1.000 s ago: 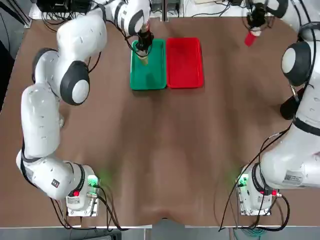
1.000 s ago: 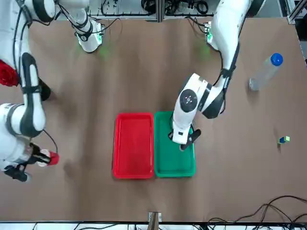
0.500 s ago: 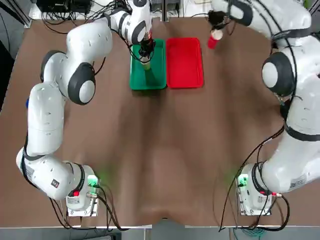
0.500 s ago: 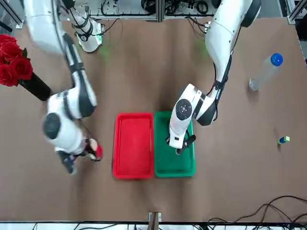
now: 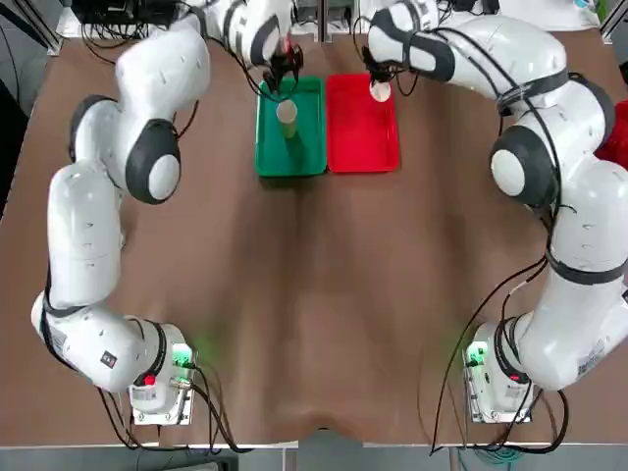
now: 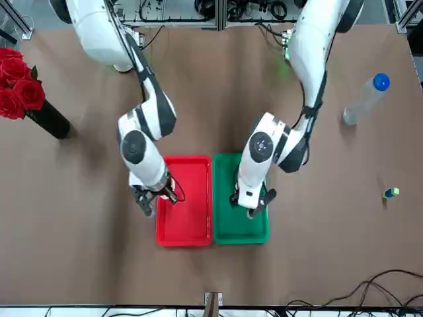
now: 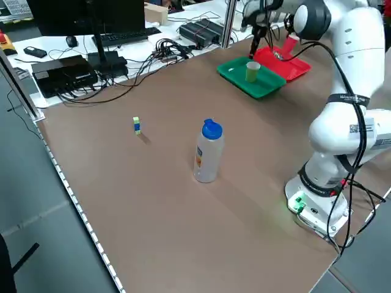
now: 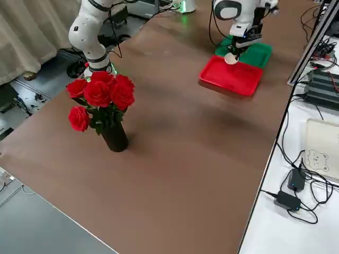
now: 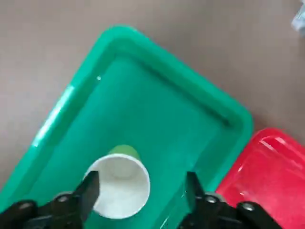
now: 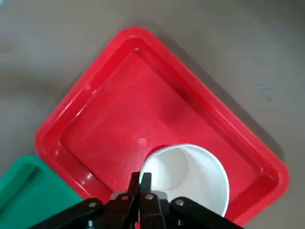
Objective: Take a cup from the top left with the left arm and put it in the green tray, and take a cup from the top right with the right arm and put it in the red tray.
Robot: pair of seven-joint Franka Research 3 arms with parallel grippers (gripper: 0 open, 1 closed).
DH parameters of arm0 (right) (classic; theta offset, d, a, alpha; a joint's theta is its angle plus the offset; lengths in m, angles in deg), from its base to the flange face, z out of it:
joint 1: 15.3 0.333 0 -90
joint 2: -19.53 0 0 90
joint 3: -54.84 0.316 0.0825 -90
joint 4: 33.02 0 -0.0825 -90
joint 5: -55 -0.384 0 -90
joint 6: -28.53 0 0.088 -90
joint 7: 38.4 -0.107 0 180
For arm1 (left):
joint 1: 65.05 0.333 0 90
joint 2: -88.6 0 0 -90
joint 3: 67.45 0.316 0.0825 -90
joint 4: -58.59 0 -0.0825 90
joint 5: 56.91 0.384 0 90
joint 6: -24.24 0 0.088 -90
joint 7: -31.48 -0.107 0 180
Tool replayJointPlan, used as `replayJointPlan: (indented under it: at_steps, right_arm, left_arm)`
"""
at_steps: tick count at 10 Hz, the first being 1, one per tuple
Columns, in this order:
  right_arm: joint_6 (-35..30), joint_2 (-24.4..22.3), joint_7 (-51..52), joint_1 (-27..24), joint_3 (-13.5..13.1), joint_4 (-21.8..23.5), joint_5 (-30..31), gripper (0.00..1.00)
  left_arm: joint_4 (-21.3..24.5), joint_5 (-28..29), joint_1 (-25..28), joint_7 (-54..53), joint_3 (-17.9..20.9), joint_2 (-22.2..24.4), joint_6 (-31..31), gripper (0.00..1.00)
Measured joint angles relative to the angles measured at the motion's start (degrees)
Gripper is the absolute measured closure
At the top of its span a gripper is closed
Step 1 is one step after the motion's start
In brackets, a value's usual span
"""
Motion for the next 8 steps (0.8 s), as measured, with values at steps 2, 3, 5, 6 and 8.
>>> replayJointPlan:
  at_steps: [2, 3, 5, 6, 8]
  right_arm:
    - [3.14, 2.79, -0.01, 0.46, -0.3, 0.32, 0.49, 0.97]
    - [3.55, 3.58, 0.0, 0.46, -0.5, 0.37, 0.87, 0.97]
    - [3.65, 4.67, 0.0, 0.65, -0.54, 0.38, 1.39, 0.96]
    - [3.69, 4.7, 0.0, 0.94, -0.54, 0.36, 1.4, 0.94]
    - [3.72, 4.7, 0.02, 1.4, -0.53, 0.28, 1.47, 0.67]
  left_arm:
    - [-0.26, -0.01, 3.28, -2.95, 0.58, 6.52, -7.01, 0.14]
    - [-0.26, -0.04, 5.46, -5.23, 0.59, 9.51, -10.99, 0.13]
    - [-0.21, -0.22, 9.29, -10.96, 0.6, 14.09, -19.45, 0.0]
    - [-0.12, -1.45, 11.87, -15.26, 0.6, 16.26, -23.37, 0.0]
    - [0.64, -2.92, 18.6, -27.77, 0.62, 20.78, -29.44, 0.0]
